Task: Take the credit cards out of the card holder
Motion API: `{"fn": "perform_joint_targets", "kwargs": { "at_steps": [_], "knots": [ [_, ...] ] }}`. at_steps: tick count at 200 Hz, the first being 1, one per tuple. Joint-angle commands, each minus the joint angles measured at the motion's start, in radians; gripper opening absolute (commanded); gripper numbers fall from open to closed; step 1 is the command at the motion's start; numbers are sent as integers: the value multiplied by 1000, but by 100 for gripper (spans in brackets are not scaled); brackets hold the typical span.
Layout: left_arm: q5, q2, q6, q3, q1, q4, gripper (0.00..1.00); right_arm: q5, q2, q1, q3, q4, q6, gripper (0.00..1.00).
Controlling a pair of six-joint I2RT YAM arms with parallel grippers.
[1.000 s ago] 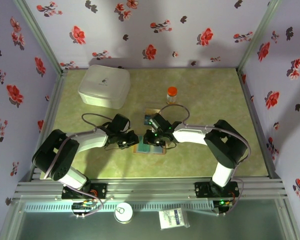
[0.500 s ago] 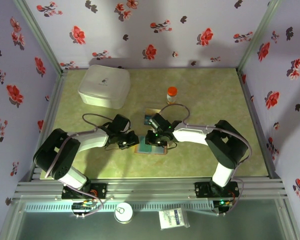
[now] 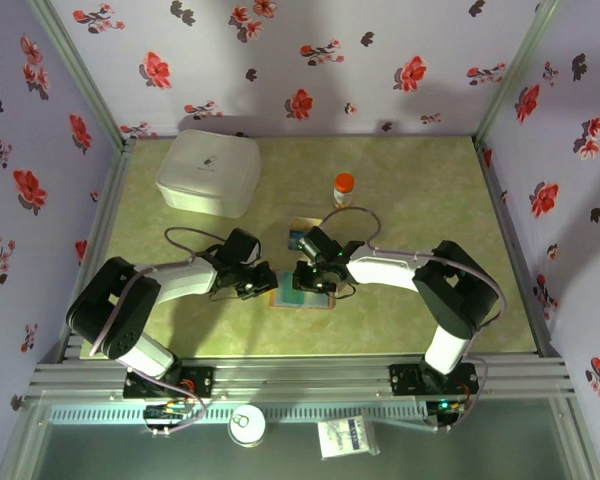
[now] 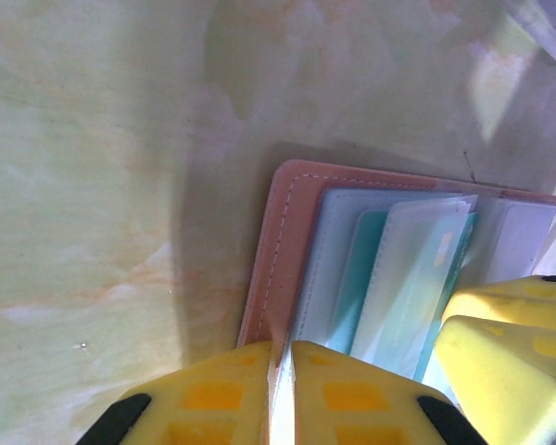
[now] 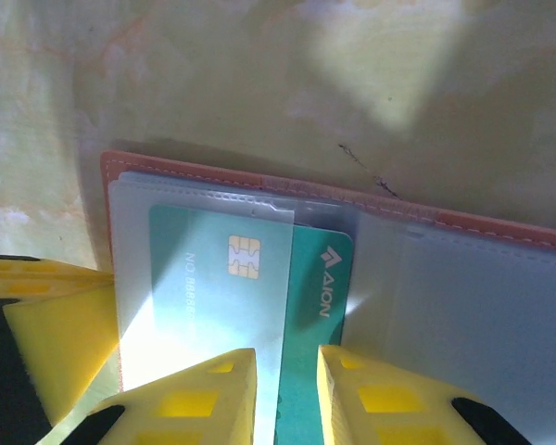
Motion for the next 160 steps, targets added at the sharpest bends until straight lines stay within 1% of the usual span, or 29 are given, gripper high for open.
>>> {"fn": "perform_joint_targets", "kwargs": {
  "at_steps": [1, 51, 110, 160],
  "knots": [
    [3, -13, 2, 21, 5, -43, 11, 32, -40, 6, 4, -35, -17, 25],
    [6, -17, 6, 59, 0, -62, 8, 46, -86, 5, -20, -22, -15, 25],
    [15, 35, 7, 111, -43, -60, 2, 46, -104, 0, -55, -3, 1, 25],
    [16, 75, 2, 115, -52, -48, 0, 37, -103, -3, -77, 18, 10, 26]
  ]
}}
